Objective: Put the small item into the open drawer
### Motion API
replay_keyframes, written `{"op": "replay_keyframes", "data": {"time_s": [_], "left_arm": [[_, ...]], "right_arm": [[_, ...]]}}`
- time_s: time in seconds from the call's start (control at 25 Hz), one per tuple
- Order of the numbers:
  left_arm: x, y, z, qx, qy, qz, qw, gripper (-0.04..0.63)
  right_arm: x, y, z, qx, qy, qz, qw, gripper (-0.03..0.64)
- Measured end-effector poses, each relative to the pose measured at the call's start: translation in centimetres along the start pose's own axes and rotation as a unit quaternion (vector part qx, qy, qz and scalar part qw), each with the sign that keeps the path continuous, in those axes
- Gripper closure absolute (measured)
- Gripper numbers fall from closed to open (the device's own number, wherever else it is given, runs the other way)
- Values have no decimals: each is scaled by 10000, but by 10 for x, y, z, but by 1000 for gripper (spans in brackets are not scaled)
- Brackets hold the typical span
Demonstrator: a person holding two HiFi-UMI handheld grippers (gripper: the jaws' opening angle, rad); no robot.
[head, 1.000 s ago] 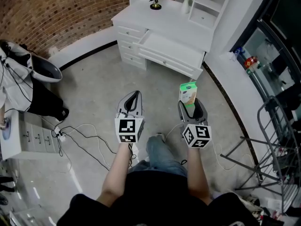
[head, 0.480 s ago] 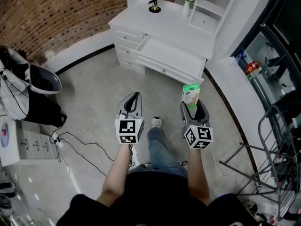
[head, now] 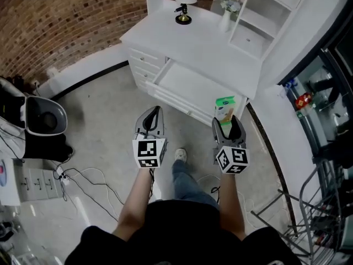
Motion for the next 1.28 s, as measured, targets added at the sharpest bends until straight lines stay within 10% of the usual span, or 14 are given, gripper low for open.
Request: {"op": "replay_keyframes", "data": {"time_s": [0.44,1.28], "left_arm": [[-34,-201,37,-316,-102,186,9993,574],[-13,-319,83,34,126,580,9982,574]], "right_arm": [[-25,-207,-76,-393,-117,271,9988,308],[-11,-330,-77,-420,-54,784,9960,308]]}}
Point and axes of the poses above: the fingertips, and each gripper's own axes: y backward along the fingers, z to its left, x out of its underside, the point moved 2 cm from there along y, backward along the fingers, and after that the axes turned 4 degrees about y, right-handed, at the moved point
